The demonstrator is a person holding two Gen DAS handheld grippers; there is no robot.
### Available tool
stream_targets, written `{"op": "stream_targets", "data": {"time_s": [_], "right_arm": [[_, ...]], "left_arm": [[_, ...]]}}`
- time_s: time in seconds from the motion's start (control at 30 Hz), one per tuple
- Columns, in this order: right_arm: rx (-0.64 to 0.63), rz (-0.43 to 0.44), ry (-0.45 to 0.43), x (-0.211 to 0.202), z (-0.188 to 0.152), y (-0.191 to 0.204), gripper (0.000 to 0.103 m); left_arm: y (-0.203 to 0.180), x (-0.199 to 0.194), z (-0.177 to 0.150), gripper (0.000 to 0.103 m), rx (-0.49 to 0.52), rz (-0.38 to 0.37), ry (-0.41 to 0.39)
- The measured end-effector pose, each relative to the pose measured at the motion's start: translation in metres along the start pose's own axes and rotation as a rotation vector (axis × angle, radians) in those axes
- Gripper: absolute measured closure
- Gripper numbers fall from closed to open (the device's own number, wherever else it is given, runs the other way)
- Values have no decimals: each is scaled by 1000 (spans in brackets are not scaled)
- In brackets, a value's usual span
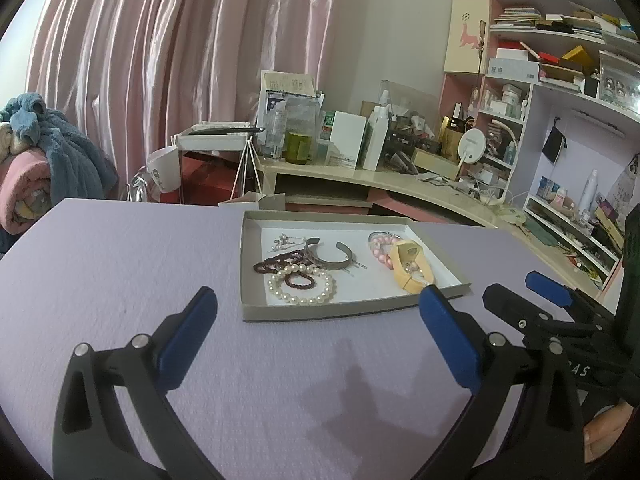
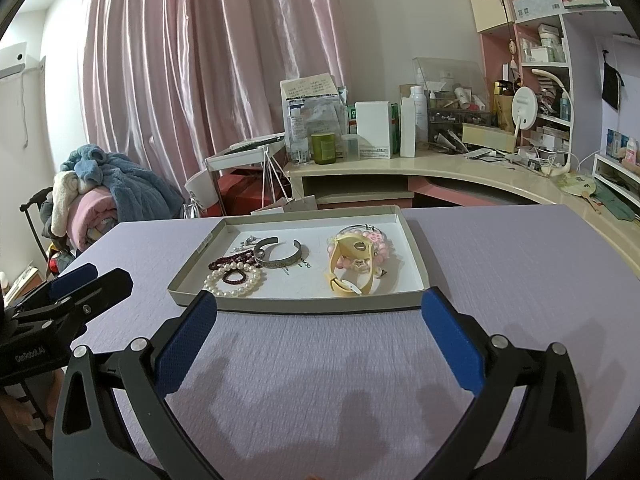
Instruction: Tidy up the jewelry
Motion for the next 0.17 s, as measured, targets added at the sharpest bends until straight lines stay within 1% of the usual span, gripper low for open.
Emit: {"op": "stream_targets", "data": {"time_s": [0.17], "right_arm": [[-1, 1, -1, 0, 0, 0, 1]], "left_arm": [[0, 2, 2, 2, 2, -1, 4]]}}
Point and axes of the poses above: each gripper's, at about its wrist camera, not at the fingertips, and x roughly the way its jaws point, y to its left, z to its top, the point moved 8 cm from there along x, roughly the way its jaws point, and after that the axes turned 6 degrees about -y, right-handed, at the moved point
